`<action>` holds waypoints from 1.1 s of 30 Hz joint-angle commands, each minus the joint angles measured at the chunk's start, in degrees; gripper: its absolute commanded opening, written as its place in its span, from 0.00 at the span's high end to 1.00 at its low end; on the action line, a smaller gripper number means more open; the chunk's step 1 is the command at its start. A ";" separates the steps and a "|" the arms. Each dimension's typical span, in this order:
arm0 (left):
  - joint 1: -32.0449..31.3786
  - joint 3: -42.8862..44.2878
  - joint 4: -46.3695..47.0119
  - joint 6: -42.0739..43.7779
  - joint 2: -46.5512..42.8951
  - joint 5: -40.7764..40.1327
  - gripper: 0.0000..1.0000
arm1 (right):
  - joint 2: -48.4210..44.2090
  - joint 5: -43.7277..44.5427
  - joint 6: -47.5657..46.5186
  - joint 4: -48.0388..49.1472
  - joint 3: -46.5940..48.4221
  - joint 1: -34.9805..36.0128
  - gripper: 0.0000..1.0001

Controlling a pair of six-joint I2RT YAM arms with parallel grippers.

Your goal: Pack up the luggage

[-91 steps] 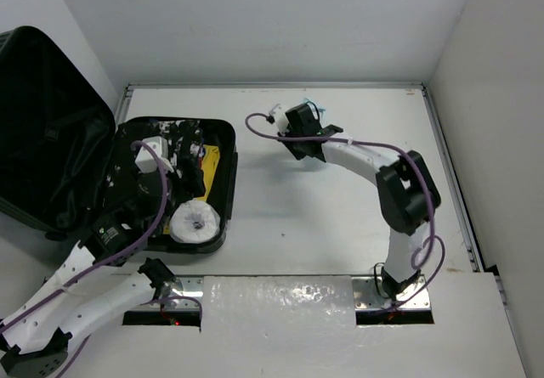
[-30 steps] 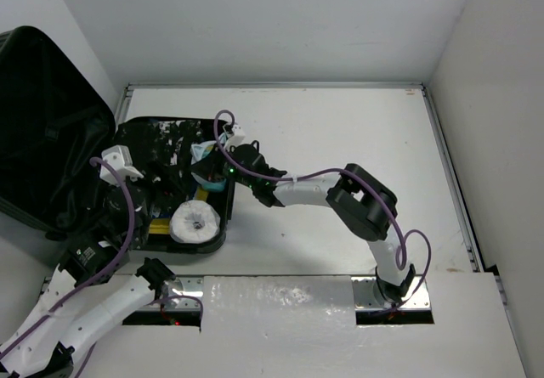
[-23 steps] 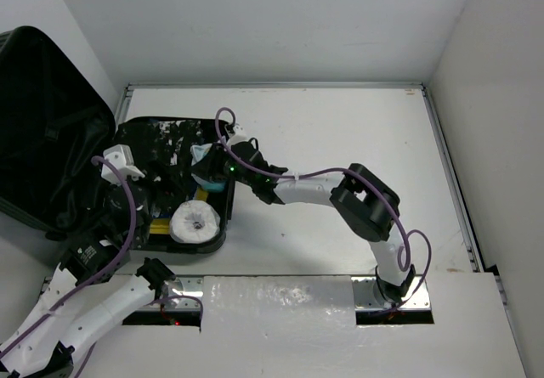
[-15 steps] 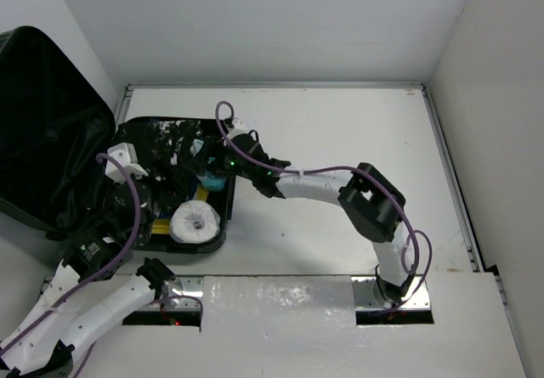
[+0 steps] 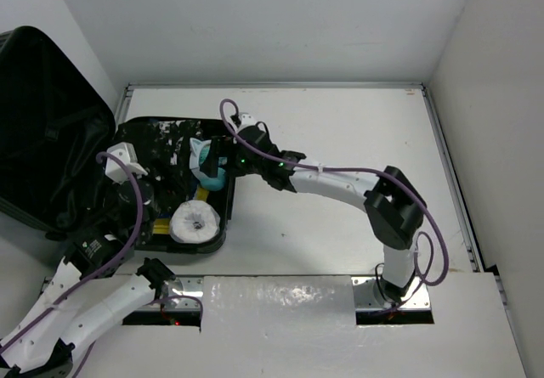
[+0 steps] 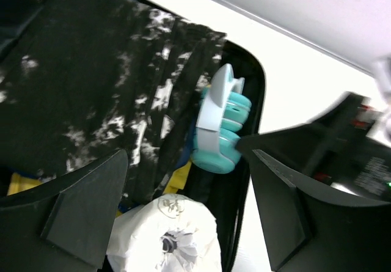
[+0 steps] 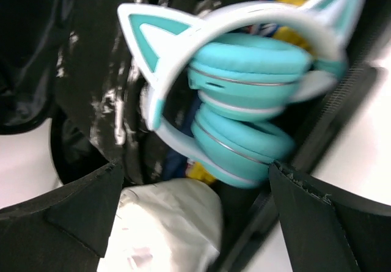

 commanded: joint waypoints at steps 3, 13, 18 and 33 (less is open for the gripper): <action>0.61 7.29 -5.23 -5.26 6.13 -7.29 0.21 | -7.73 2.89 -6.88 -5.25 0.62 -2.45 0.01; 13.12 39.97 -18.61 1.54 36.01 -12.31 0.17 | -27.39 6.41 -16.28 -9.29 -16.57 -6.40 0.01; 32.75 44.65 -12.74 11.77 45.60 -0.72 0.16 | -36.99 7.64 -20.16 -14.92 -23.87 -7.99 0.01; 37.51 40.36 29.19 46.67 34.28 -25.22 0.00 | -51.42 1.41 -24.64 -22.49 -41.81 -14.06 0.01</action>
